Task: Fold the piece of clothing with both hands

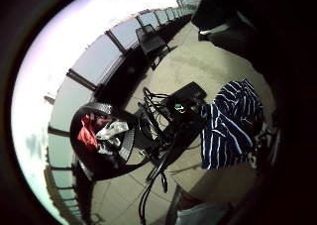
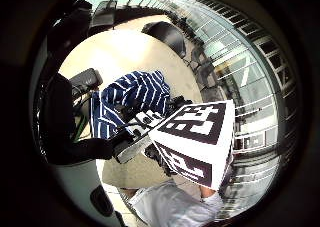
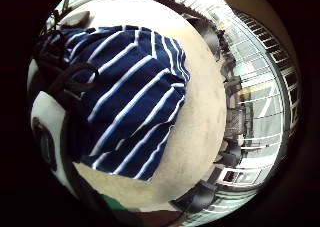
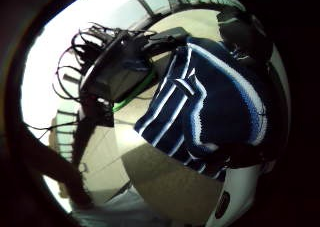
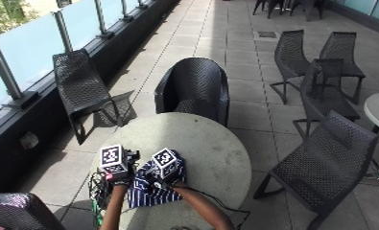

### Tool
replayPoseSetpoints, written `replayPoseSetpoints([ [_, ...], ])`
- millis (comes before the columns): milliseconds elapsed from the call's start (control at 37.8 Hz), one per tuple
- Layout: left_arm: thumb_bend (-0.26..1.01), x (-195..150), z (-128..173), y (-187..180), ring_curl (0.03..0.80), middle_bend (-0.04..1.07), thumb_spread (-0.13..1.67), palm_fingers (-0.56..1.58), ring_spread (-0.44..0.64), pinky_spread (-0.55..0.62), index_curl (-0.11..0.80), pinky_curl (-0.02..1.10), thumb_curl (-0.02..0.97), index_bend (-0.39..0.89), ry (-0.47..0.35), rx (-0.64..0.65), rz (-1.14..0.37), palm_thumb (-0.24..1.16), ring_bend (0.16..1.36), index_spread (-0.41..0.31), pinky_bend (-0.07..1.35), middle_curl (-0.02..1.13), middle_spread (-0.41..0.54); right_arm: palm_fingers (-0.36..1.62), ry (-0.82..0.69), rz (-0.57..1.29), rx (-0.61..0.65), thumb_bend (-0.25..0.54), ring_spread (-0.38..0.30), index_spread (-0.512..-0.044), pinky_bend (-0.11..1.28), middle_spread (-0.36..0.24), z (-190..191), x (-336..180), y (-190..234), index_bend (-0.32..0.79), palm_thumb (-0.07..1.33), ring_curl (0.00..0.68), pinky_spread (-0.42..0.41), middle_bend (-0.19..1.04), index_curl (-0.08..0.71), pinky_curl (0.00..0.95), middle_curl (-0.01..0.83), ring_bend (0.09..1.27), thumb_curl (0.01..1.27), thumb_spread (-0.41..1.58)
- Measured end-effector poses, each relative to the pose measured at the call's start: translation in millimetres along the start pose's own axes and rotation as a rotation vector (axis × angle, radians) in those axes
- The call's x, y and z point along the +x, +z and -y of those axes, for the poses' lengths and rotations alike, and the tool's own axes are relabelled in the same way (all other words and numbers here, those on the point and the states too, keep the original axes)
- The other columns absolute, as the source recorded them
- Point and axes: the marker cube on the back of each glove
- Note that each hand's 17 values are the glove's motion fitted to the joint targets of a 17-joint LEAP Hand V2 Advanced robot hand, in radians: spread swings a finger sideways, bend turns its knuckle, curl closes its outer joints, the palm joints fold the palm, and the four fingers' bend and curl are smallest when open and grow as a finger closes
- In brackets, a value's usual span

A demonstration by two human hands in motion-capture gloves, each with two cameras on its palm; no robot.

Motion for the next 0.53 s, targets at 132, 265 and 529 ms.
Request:
replayPoseSetpoints([
  [132,0.14,14,-10,0,0.326,0.17,1.57,0.55,0.11,0.38,0.369,0.34,0.316,0.15,0.051,0.008,0.068,0.63,0.46,-0.135,0.33,0.35,-0.093,0.65,0.027,-0.125,-0.149,-0.045,-0.223,-0.376,0.74,-0.200,-35,66,-47,-0.06,0.96,0.440,-0.168,0.17,0.218,0.431,0.398,0.62,0.47,0.99],
  [265,0.13,25,-17,8,0.326,0.17,1.57,0.55,0.11,0.38,0.364,0.34,0.321,0.15,0.103,0.003,0.118,0.62,0.47,-0.132,0.33,0.36,-0.094,0.47,0.204,-0.287,-0.147,-0.065,-0.159,-0.392,0.70,-0.177,-72,123,-90,0.12,0.84,0.390,-0.049,0.18,0.212,0.408,0.389,0.48,0.42,1.05],
  [529,0.09,34,-35,8,0.321,0.16,1.53,0.56,0.11,0.29,0.338,0.38,0.318,0.11,0.176,-0.061,0.042,0.56,0.45,-0.125,0.46,0.35,-0.091,0.43,0.520,-0.466,-0.008,-0.039,-0.058,-0.404,0.63,-0.143,-144,209,-131,0.14,0.60,0.327,0.115,0.19,0.229,0.354,0.380,0.38,0.32,1.23],
])
